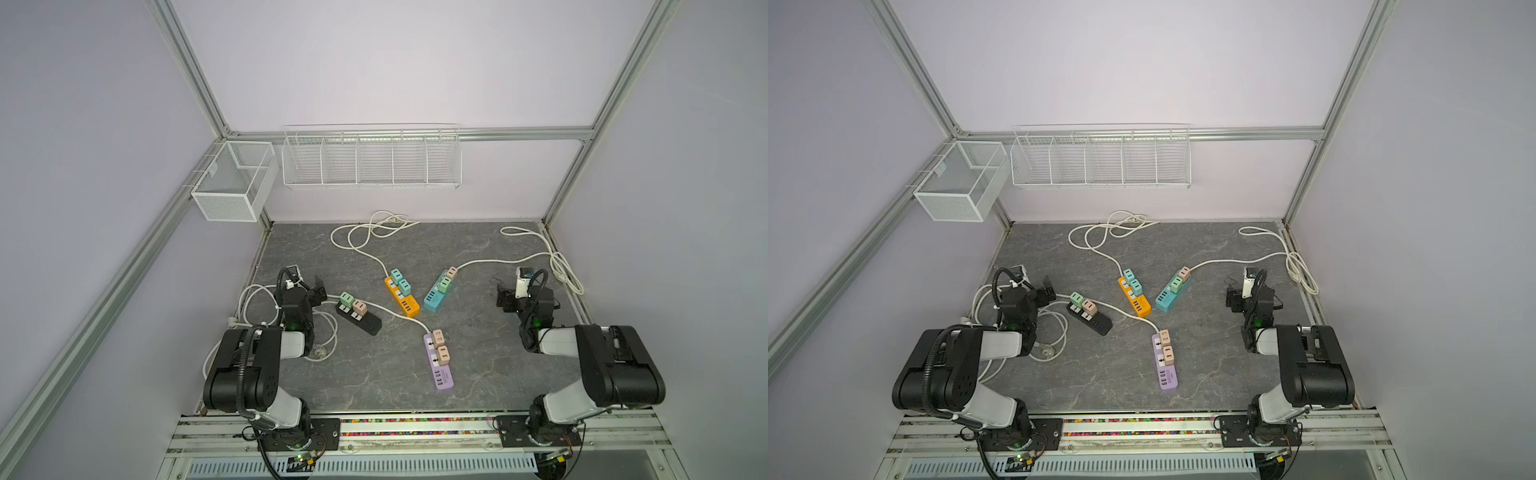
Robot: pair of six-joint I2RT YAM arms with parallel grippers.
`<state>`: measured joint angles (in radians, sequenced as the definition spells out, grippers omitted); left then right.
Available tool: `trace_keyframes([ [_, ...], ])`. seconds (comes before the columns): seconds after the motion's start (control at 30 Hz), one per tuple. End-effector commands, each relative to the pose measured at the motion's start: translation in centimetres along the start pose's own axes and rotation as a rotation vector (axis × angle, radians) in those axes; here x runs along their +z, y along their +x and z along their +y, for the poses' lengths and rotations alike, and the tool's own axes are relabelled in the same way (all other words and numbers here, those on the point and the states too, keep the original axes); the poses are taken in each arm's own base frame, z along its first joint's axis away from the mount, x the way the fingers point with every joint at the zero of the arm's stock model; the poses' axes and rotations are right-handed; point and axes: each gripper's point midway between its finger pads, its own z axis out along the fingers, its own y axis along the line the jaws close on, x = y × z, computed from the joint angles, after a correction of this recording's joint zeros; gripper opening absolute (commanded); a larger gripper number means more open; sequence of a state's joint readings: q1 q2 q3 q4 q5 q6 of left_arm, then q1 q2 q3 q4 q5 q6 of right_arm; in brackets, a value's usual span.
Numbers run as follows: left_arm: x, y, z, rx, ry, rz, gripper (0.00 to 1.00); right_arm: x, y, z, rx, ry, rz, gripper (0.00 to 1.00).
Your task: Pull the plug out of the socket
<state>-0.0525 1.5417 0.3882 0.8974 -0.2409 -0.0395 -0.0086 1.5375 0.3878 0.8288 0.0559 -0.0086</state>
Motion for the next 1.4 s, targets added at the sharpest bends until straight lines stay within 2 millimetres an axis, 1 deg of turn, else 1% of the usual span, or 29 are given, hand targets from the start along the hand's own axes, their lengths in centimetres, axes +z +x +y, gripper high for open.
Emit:
trace_keyframes([
  [0.0, 0.17, 0.03, -0.32, 0.024, 0.017, 0.002, 0.99, -0.12, -1.02, -0.07, -0.025, 0.004, -0.039, 0.88],
  [1.17, 0.15, 0.08, -0.31, 0.023, 0.017, 0.003, 0.99, -0.19, -1.08, 0.00, -0.029, 0.006, -0.043, 0.88],
  [1.3, -0.31, -0.40, -0.23, 0.014, 0.018, -0.015, 1.00, -0.38, -1.56, 0.46, -0.055, 0.000, -0.035, 0.88],
  [1.37, -0.75, -0.79, -0.18, 0.009, 0.018, -0.027, 0.99, -0.54, -1.66, 0.31, -0.052, 0.013, -0.043, 0.88],
])
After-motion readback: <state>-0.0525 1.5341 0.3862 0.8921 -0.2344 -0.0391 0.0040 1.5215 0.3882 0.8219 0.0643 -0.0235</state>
